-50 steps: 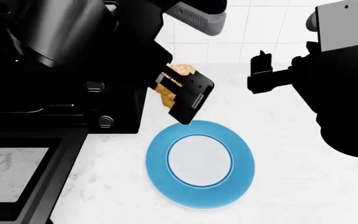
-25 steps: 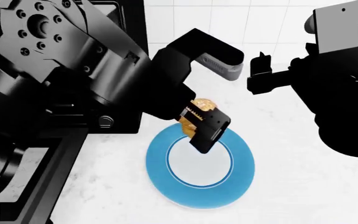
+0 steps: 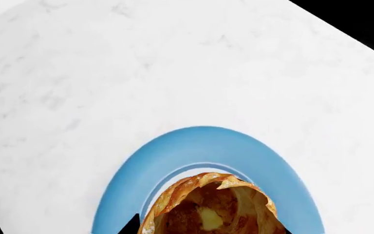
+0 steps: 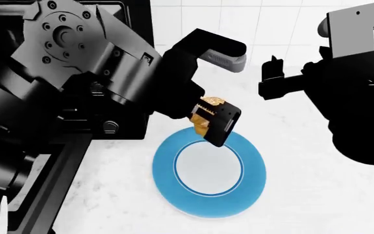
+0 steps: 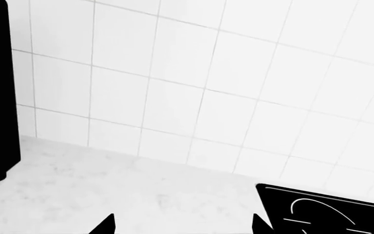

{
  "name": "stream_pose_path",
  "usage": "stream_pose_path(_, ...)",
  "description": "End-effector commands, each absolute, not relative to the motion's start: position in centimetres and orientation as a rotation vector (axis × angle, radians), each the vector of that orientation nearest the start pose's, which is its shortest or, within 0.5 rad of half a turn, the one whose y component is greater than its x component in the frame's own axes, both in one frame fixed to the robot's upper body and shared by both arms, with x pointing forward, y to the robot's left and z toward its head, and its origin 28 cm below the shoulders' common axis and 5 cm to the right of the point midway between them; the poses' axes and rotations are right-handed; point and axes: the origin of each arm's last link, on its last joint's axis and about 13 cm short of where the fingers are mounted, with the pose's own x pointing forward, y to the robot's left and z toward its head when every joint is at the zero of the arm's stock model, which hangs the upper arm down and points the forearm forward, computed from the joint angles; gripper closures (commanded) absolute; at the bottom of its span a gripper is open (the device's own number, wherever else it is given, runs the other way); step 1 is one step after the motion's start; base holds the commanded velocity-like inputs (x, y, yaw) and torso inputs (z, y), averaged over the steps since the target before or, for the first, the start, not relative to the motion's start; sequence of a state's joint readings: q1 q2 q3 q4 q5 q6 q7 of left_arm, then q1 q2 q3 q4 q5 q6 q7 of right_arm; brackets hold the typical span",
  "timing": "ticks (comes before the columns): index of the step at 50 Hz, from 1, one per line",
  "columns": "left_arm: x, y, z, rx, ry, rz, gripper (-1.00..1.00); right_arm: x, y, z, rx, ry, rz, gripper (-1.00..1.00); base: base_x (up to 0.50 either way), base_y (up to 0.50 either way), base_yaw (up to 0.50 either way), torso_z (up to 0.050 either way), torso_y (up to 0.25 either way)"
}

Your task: Pick the scone from the tray and place it on the plate on the counter.

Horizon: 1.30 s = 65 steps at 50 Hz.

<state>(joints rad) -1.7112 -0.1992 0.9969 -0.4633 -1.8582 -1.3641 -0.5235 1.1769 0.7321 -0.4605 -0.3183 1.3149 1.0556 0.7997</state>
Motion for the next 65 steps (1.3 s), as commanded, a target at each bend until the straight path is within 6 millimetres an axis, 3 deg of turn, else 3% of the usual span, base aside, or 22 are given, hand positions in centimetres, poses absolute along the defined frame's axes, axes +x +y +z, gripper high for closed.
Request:
stream_pose_path(1, 31.2, 12.2, 31.4, 0.295, 0.781, -0.732, 1.00, 27.1, -14.2, 28.8, -0.202, 0.041, 0.003, -1.00, 0.00, 0.00, 0.00, 0.000, 0.000)
stream_pose_path(20, 31.4, 12.0, 28.6, 0.294, 0.823, -0.745, 1.00, 27.1, -14.1, 28.5, -0.202, 0.045, 0.005, -1.00, 0.00, 0.00, 0.00, 0.000, 0.001)
stream_pose_path(65, 32.6, 12.0, 25.9, 0.300, 0.885, -0.726, 1.00, 27.2, -14.3, 28.2, -0.202, 0.046, 0.000, -1.00, 0.00, 0.00, 0.00, 0.000, 0.000)
